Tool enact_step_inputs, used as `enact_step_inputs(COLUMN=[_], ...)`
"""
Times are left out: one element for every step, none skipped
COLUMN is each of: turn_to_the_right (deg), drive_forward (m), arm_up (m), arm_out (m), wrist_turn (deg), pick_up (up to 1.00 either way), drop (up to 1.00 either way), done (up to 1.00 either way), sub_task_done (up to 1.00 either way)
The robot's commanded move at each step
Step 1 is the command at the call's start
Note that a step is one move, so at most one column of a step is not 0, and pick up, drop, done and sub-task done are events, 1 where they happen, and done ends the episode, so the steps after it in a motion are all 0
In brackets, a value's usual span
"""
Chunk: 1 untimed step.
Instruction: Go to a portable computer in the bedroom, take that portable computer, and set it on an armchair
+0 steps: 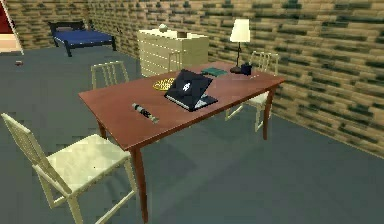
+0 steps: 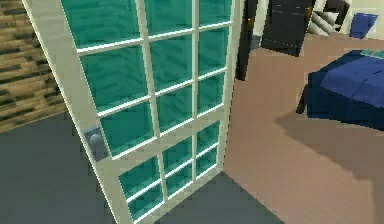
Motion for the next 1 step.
enact_step_inputs(turn_to_the_right=[3.0], drive_forward=[0.00], arm_up=[0.00], arm_out=[0.00], wrist_turn=[0.0], pick_up=[0.00], drop=[0.00], done=[0.00], sub_task_done=[0.00])
